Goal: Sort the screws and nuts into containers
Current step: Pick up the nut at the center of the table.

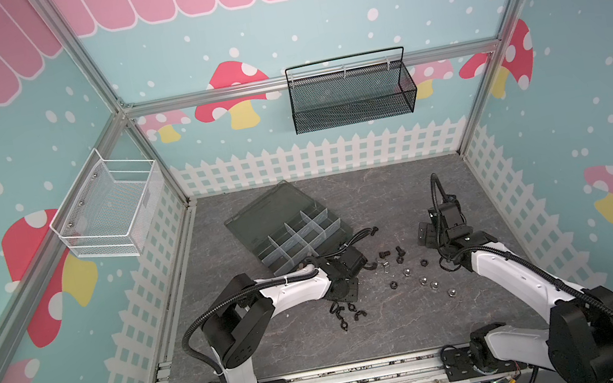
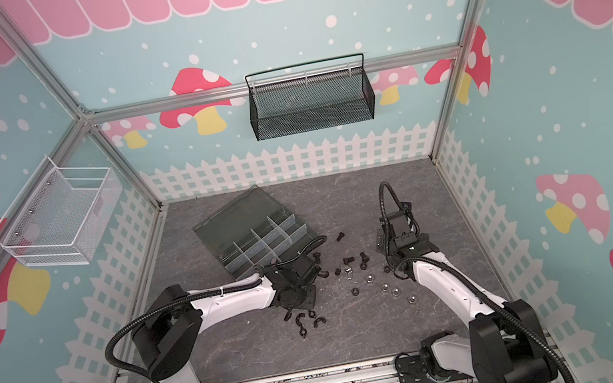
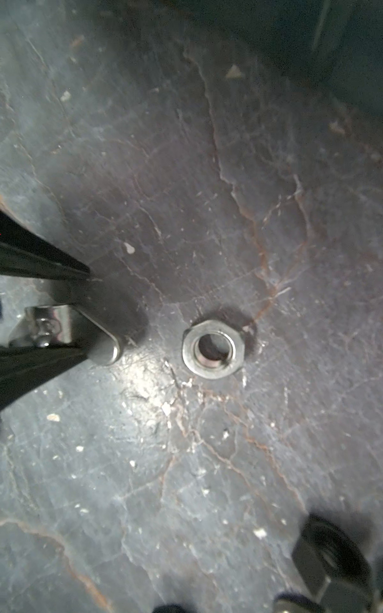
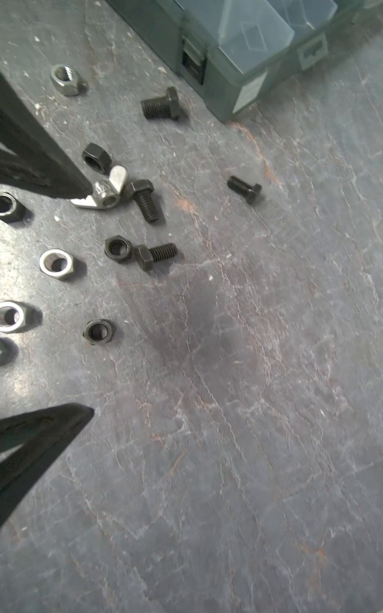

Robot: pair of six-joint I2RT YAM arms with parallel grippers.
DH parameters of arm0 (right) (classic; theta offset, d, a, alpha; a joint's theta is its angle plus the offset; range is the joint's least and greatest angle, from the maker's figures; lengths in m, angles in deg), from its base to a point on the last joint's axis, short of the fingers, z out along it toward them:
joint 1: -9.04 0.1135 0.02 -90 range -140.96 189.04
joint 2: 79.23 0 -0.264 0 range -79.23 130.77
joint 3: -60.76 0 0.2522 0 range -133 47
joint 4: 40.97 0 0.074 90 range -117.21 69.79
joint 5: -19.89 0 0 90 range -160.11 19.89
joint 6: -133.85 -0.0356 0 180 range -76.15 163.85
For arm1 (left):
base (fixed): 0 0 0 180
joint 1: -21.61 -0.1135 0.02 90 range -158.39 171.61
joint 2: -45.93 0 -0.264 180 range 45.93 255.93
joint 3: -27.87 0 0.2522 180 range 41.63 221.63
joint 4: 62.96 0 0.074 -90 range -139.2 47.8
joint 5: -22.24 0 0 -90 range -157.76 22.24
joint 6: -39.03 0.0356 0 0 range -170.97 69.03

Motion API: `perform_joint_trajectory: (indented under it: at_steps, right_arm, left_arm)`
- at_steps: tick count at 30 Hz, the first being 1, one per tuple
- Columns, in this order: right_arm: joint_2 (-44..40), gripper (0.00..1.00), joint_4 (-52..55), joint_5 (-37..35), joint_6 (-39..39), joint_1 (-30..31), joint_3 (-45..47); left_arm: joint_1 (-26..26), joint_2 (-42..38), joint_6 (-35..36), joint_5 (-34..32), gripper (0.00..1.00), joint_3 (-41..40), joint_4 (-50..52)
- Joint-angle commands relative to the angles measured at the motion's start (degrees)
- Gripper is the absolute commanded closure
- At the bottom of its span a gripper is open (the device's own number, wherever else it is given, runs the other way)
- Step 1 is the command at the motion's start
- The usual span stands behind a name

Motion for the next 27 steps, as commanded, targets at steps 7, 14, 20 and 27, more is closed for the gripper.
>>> perform_joint_trajectory:
  at_steps: [7, 14, 20, 27]
  right_arm:
    - [-3.02, 0.03, -0.23, -2.09, -0.62, 0.30, 1.26]
    - [-3.40, 0.03, -0.13, -2.13, -0.90, 0.30, 1.97]
    - [-3.48, 0.03, 0.71, -2.60, -0.84, 0.30, 1.49]
    - [-3.89, 0.03, 0.75, -2.64, -1.23, 0.30, 1.50]
  left_arm:
    - [0.09, 1.09, 1.12, -0.85, 0.65, 0.73, 4.38]
    - [0.09, 2.00, 2.14, -3.02, 0.65, 0.50, 4.33]
    - [0.09, 3.38, 3.58, -2.53, 0.73, 1.58, 4.33]
    - [0.09, 2.29, 3.31, -1.81, 0.85, 0.73, 4.42]
